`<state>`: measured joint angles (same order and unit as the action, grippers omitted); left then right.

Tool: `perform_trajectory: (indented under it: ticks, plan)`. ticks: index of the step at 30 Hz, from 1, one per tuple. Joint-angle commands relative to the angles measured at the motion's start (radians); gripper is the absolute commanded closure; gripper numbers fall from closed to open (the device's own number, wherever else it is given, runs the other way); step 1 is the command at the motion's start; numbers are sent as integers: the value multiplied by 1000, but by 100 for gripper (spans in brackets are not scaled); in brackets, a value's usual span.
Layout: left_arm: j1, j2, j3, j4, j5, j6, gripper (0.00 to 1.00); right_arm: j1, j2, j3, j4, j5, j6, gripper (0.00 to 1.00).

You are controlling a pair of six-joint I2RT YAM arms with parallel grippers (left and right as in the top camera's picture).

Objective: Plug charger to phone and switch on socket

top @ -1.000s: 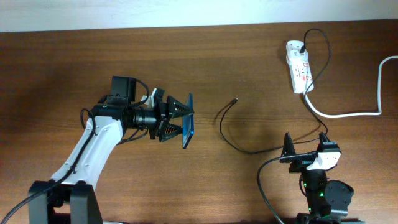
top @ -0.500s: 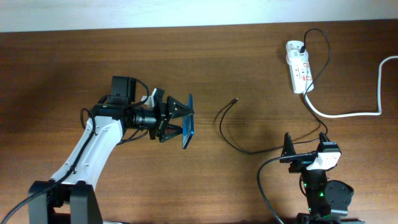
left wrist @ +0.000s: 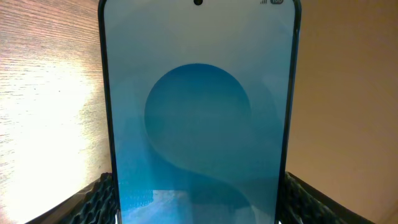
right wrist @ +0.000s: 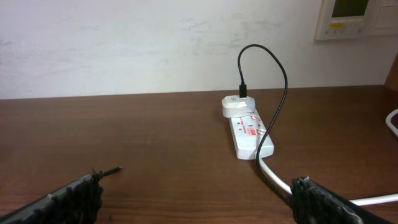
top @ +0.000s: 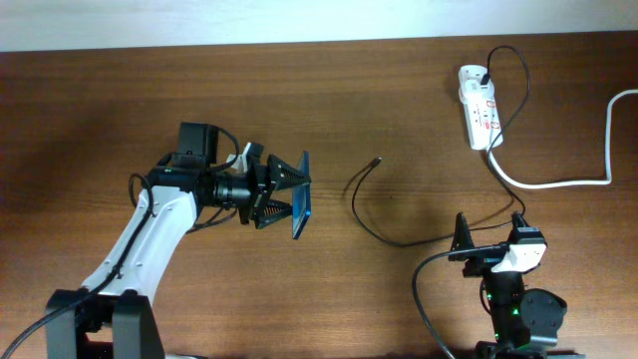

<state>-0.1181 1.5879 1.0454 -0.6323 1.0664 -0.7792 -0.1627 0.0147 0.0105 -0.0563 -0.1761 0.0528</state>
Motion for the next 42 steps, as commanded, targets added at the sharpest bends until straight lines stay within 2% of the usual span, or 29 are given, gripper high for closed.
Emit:
perform_trajectory:
  ticks: [1, 8, 15, 19, 31, 42]
  plan:
    - [3, 2, 32, -3, 49, 10, 59, 6, -8, -5, -7, 8, 4, 2]
    - [3, 2, 32, -4, 48, 17, 60, 6, -8, -5, -7, 8, 4, 2]
    - [3, 2, 32, -5, -9, 201, 60, 6, -8, -5, -7, 8, 5, 2]
    - [1, 1, 32, -14, -90, 254, 62, 6, -8, -5, -7, 8, 4, 2]
    - [-74, -2, 32, -16, -476, 292, 64, 6, -8, -5, -7, 8, 5, 2]
    - [-97, -67, 32, -15, -635, 345, 65, 6, -8, -5, -7, 8, 4, 2]
